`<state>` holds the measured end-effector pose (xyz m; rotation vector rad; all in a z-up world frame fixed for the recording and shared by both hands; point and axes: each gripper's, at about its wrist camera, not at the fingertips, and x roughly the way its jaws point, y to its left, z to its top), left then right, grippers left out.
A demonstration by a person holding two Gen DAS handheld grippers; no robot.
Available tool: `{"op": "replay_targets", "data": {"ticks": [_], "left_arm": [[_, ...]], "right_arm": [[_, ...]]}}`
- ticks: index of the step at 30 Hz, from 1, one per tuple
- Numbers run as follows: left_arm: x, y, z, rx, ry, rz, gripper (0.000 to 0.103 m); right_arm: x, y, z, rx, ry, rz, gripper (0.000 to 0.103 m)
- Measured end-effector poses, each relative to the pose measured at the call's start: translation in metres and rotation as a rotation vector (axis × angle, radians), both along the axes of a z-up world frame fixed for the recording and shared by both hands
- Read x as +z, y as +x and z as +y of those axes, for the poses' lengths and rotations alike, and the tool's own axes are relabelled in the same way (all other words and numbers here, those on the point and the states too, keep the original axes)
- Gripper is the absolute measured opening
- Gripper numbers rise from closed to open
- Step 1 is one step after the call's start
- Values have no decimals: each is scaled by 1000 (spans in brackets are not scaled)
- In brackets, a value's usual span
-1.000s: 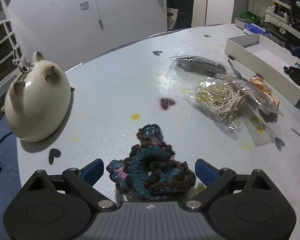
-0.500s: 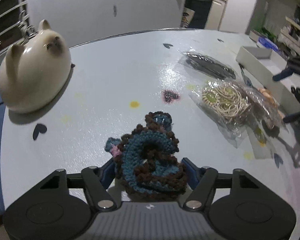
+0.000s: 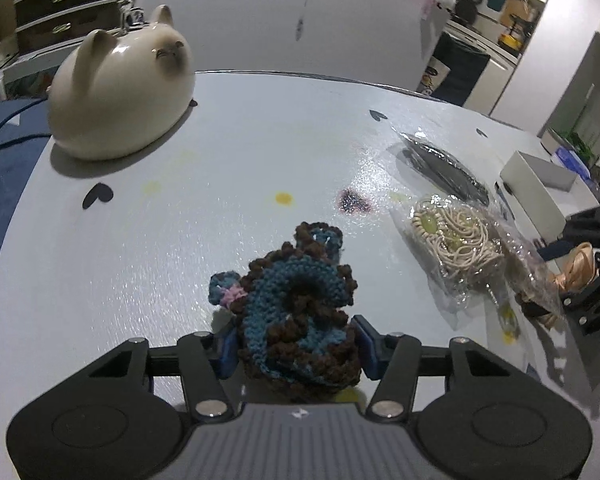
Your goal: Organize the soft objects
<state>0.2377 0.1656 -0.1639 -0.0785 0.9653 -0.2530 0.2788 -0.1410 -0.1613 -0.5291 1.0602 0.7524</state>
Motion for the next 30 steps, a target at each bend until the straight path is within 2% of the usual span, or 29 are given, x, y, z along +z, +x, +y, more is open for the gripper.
{"op": "replay_targets", "data": {"ticks": [2, 4, 5, 6, 11, 14, 18, 22, 26, 30], "left_arm": [[0, -3, -2, 11, -3, 4, 56], [1, -6, -4, 18, -7, 4, 56], [0, -8, -5, 21, -10, 4, 56], [0, -10, -6, 24, -13, 4, 56], [0, -16, -8, 53, -37, 4, 56], [1, -17, -8, 74, -53, 3, 56], [2, -17, -8, 94, -72, 0, 56], [4, -17, -6, 108, -82, -5, 56], [7, -19, -4, 122, -90, -18, 56], [11, -21, -5, 126, -94, -30, 54]], "right_arm": [[0, -3, 4, -20, -14, -13, 63], [1, -6, 6, -50, -30, -31, 73], [1, -7, 6, -68, -42, -51, 83], [3, -10, 5, -88, -49, -75, 88], [29, -27, -7, -259, 19, -162, 96], [44, -37, -16, -417, 73, -183, 96], [44, -44, -23, -580, 115, -144, 91], [32, -44, -27, -646, 71, -139, 88], [21, -34, -30, -661, 71, -120, 83], [9, -19, -36, -707, 97, -39, 81]]}}
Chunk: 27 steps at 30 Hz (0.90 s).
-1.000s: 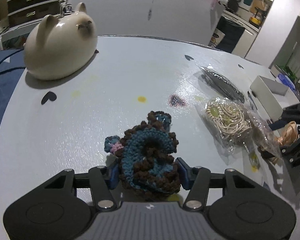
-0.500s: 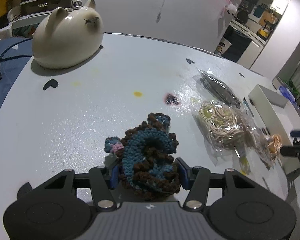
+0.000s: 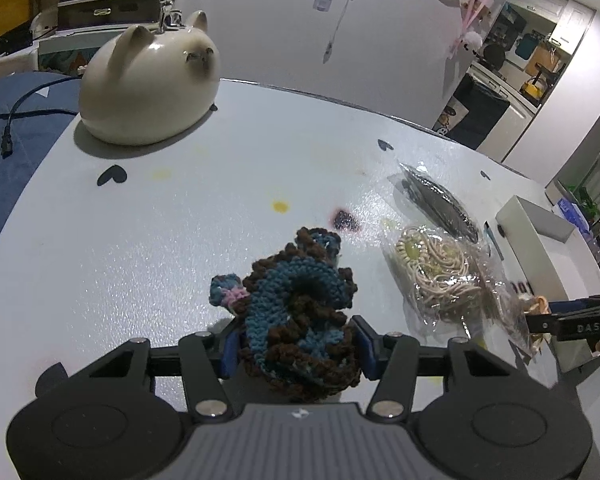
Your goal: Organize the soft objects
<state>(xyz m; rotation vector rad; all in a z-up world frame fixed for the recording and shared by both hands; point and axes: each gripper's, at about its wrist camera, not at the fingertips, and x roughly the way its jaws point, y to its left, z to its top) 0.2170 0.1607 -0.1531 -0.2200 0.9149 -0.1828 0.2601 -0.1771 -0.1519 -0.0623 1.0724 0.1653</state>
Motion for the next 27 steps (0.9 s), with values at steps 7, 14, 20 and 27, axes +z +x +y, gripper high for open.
{"op": "replay_targets", "data": {"ticks": [7, 14, 20, 27], "left_arm": [[4, -2, -5, -6, -8, -7, 53], [12, -10, -12, -9, -14, -21, 53], [26, -23, -17, -1, -13, -42, 53], [50, -43, -27, 9, -11, -79, 53]], "right_arm": [[-6, 4, 8, 27, -50, -5, 64], [4, -11, 13, 78, -57, -61, 19], [16, -24, 13, 91, -6, -71, 12], [42, -46, 14, 112, 45, -139, 12]]}}
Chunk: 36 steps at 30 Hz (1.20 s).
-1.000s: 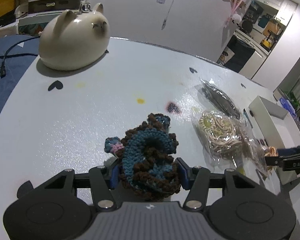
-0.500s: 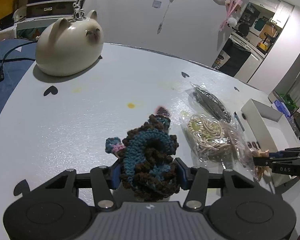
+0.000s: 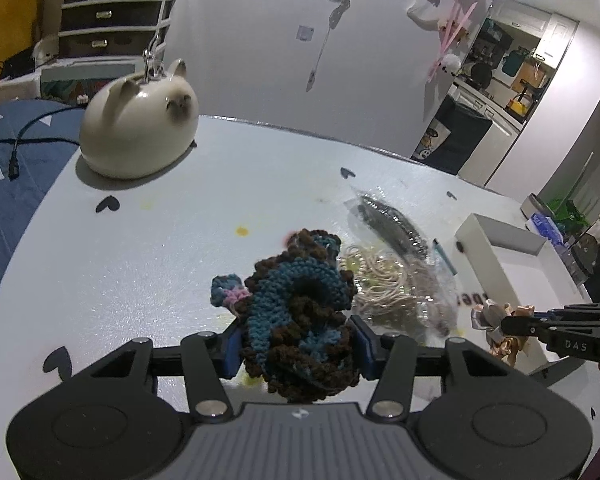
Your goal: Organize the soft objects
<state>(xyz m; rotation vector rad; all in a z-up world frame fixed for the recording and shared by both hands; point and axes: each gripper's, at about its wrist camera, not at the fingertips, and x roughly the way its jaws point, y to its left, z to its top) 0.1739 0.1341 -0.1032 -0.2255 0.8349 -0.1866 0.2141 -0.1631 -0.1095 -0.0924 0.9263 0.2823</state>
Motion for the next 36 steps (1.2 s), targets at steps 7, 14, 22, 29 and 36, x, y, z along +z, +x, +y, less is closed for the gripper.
{"op": "replay_targets", "data": {"ticks": [7, 14, 22, 29, 36], "left_arm": [[27, -24, -17, 6, -2, -47, 53], [53, -37, -44, 7, -45, -106, 53], [73, -42, -103, -32, -64, -138, 53], [77, -45, -167, -72, -66, -132, 53], [73, -38, -238, -113, -73, -122, 53]], "right_arm": [[30, -26, -4, 14, 66, -75, 12], [61, -50, -17, 5, 113, -180, 12], [82, -66, -51, -10, 171, -239, 12], [86, -76, -100, -25, 197, -241, 12], [89, -79, -160, -32, 201, -250, 12]]}}
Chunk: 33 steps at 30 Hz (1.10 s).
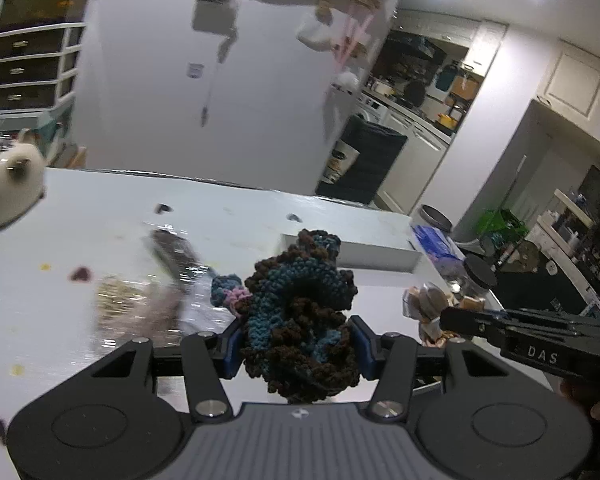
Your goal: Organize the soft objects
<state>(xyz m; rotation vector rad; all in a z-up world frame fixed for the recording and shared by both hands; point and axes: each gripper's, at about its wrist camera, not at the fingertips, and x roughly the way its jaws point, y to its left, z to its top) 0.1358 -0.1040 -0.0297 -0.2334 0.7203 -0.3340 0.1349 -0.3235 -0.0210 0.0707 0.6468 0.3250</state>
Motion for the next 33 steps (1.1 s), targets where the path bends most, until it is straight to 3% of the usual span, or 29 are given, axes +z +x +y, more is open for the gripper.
{"op": "replay_targets", "data": {"ticks": [13, 25, 33], "left_arm": [[-46, 39, -106, -129, 60, 83, 53], [-92, 72, -131, -162, 164, 162, 53], [-105, 83, -127, -165, 185, 178, 59]], "right_arm": [[-7, 0, -97, -43, 11, 9, 12], [-23, 9, -129, -71, 13, 62, 12], [-42, 38, -113, -1, 33, 141, 15]]}}
